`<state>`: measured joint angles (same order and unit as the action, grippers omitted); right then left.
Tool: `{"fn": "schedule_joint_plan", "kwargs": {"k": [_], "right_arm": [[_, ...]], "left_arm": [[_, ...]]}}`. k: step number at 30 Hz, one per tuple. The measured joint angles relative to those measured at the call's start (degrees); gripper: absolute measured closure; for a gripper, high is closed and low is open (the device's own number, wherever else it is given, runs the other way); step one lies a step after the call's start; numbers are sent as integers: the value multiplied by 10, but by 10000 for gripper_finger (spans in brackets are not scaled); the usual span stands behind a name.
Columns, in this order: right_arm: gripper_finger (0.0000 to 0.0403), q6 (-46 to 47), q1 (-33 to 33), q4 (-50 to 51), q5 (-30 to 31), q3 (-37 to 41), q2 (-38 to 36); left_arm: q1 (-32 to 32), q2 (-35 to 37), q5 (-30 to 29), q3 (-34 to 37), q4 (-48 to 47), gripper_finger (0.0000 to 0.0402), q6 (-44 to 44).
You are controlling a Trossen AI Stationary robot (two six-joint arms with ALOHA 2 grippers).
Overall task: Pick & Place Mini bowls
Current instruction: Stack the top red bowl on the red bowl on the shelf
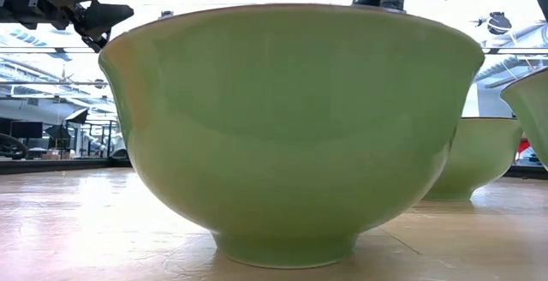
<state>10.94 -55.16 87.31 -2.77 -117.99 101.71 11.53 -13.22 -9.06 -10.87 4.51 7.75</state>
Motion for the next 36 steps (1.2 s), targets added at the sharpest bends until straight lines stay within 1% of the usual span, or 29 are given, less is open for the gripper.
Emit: {"fn": "schedule_joint_plan", "kwargs": {"k": [36], "right_arm": [[403, 8, 1, 12, -2, 4, -1]], "left_arm": [[0, 0, 0, 0, 0, 215, 0]]}}
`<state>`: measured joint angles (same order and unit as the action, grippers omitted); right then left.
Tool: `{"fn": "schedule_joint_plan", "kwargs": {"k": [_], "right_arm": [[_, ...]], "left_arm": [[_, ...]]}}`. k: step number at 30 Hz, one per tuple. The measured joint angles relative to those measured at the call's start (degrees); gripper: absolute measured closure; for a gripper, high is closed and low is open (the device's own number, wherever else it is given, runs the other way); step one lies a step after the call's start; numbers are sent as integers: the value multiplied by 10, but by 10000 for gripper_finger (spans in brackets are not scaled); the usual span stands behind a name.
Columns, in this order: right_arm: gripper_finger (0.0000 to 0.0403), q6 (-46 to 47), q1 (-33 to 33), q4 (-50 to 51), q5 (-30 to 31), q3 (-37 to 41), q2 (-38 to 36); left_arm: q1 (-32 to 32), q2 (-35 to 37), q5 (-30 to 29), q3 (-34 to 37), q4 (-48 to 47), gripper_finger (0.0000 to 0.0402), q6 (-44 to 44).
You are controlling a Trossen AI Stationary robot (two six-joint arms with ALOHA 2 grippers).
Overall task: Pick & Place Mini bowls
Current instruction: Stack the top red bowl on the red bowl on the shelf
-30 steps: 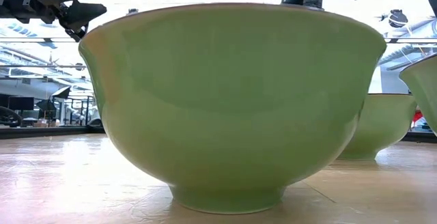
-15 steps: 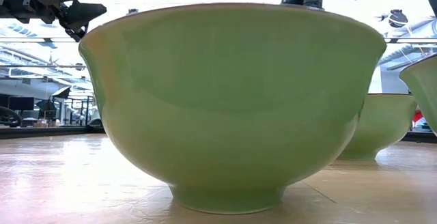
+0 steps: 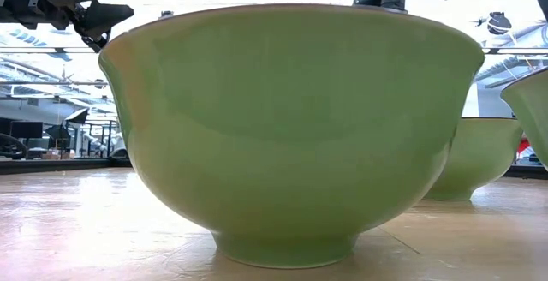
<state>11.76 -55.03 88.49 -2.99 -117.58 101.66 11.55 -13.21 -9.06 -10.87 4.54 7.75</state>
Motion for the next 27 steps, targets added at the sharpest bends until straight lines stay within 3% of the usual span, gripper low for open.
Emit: {"fn": "schedule_joint_plan", "kwargs": {"k": [8, 17, 27], "right_arm": [[403, -7, 4, -6, -1, 55, 0], [401, -9, 4, -19, -2, 58, 0], [340, -9, 4, -19, -3, 58, 0]], "left_arm": [[0, 0, 0, 0, 0, 215, 0], [0, 0, 0, 0, 0, 215, 0], [0, 0, 0, 0, 0, 215, 0]]}}
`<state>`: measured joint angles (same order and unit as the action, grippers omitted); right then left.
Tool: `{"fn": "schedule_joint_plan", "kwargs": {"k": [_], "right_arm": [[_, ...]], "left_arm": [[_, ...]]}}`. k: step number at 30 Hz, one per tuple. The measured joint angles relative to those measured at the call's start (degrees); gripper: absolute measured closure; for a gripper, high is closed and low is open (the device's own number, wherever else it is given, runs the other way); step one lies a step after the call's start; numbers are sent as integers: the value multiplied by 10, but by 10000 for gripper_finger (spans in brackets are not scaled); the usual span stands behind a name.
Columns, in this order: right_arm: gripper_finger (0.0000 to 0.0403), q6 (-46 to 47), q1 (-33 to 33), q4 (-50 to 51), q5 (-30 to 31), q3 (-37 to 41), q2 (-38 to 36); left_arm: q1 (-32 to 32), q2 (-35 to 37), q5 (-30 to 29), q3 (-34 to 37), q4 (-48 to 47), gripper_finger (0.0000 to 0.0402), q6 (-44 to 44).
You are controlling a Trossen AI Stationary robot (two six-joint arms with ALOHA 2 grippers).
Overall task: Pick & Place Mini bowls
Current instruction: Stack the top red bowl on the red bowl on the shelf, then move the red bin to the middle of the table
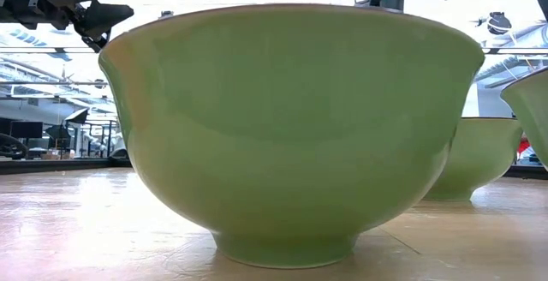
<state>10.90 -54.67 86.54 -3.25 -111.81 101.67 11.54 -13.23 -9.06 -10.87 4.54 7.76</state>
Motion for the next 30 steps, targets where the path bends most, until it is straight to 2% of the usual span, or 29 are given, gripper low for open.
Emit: {"fn": "schedule_joint_plan", "kwargs": {"k": [8, 19, 23, 30], "right_arm": [[297, 0, 0, -25, 0, 0, -19], [292, -22, 2, -130, 1, 14, -129], [292, -45, 19, -233, 0, 110, -211], [334, -71, 55, -542, 1, 404, -398]], "left_arm": [[0, 0, 0, 0, 0, 215, 0], [0, 0, 0, 0, 0, 215, 0], [0, 0, 0, 0, 0, 215, 0], [0, 0, 0, 0, 0, 215, 0]]}}
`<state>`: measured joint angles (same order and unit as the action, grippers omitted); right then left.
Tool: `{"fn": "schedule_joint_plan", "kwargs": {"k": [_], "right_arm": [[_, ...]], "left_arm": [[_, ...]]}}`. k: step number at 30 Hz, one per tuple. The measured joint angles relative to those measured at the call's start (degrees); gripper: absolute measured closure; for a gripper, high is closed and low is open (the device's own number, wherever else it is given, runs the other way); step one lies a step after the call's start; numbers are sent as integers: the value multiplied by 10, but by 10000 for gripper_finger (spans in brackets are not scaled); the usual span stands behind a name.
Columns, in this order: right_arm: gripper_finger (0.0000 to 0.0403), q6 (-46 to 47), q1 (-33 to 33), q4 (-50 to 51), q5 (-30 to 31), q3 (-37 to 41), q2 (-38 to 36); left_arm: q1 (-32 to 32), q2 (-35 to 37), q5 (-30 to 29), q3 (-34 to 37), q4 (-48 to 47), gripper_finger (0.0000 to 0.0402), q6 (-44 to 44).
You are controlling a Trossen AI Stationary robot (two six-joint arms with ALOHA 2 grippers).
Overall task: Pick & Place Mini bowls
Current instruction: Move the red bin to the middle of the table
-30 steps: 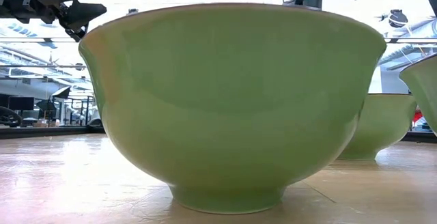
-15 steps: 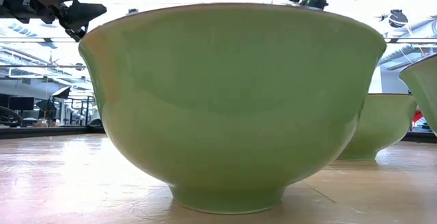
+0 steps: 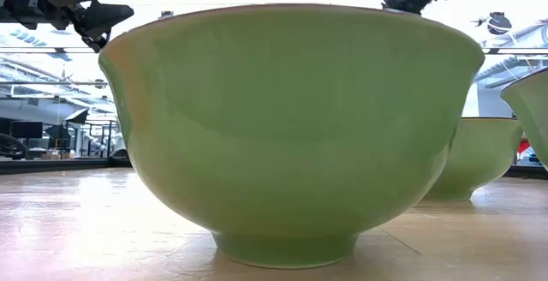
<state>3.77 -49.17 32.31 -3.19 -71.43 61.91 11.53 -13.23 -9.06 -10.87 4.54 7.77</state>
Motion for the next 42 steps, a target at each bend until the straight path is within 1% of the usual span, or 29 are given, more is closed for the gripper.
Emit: {"fn": "schedule_joint_plan", "kwargs": {"k": [4, 7, 9, 12, 18, 28, 30, 34, 36, 39, 42], "right_arm": [[391, -22, 13, -169, -2, 159, -96], [395, -33, 20, -280, -22, 254, -147], [400, -34, 21, -320, -31, 301, -166], [402, -31, 20, -352, -27, 346, -175], [402, -30, 20, -356, -12, 373, -164], [403, -25, 20, -361, -11, 380, -145], [403, -25, 20, -386, -11, 381, -145], [403, 5, 20, -496, -14, 380, -143], [403, 16, 20, -521, -15, 380, -142], [403, 18, 20, -524, -41, 380, -141], [403, 22, 21, -526, -94, 380, -141]], "left_arm": [[0, 0, 0, 0, 0, 215, 0], [0, 0, 0, 0, 0, 215, 0], [0, 0, 0, 0, 0, 215, 0], [0, 0, 0, 0, 0, 215, 0], [0, 0, 0, 0, 0, 215, 0], [0, 0, 0, 0, 0, 215, 0], [0, 0, 0, 0, 0, 215, 0], [0, 0, 0, 0, 0, 215, 0], [0, 0, 0, 0, 0, 215, 0], [0, 0, 0, 0, 0, 215, 0], [0, 0, 0, 0, 0, 215, 0]]}}
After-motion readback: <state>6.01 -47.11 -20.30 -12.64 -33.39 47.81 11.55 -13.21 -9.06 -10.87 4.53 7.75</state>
